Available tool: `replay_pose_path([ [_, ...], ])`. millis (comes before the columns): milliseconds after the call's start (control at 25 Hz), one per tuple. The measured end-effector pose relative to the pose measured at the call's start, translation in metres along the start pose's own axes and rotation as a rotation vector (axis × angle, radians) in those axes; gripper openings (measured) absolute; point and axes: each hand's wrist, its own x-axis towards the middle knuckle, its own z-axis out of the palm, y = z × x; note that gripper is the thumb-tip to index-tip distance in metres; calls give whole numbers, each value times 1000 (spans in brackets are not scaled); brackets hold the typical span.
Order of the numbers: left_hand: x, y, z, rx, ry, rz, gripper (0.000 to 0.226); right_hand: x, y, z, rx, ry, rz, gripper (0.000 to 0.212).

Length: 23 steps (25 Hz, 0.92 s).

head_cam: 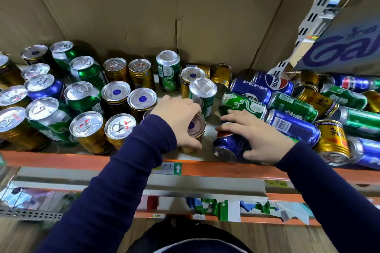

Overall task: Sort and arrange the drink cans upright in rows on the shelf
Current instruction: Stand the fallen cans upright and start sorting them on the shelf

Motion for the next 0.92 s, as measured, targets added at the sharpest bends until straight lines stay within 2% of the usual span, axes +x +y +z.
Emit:
replay_pose_path([
  [120,-5,-6,8,-83,54,6,85,4,-4,12,-166,71,-16,80],
  [200,-8,-7,9,-88,57,30,90,6,-10,10,-142,159,17,81],
  [360,-16,-23,1,-220,136,106,94,10,-30,-3,274,410,256,71],
  [440,-20,-34,-7,-342,213,110,84,12,-35,-1,449,469,309,66],
  [520,-18,-43,-17,-407,269,85,67,14,-36,-4,525,386,334,67],
  [680,0,-60,-35,-405,357,43,32,10,-14,-37,591,-17,278,84],
  [760,14,-68,-41,-381,368,35,21,11,0,-61,640,-88,259,89],
  [800,23,-70,-43,-362,367,33,20,15,6,-70,658,-48,269,77],
  [840,34,-73,-44,-343,364,34,20,22,13,-76,675,45,295,55],
  [880,46,-75,-43,-325,356,36,21,32,20,-79,642,169,332,37],
  [920,58,-76,-43,-310,341,37,22,46,28,-78,530,268,372,28],
])
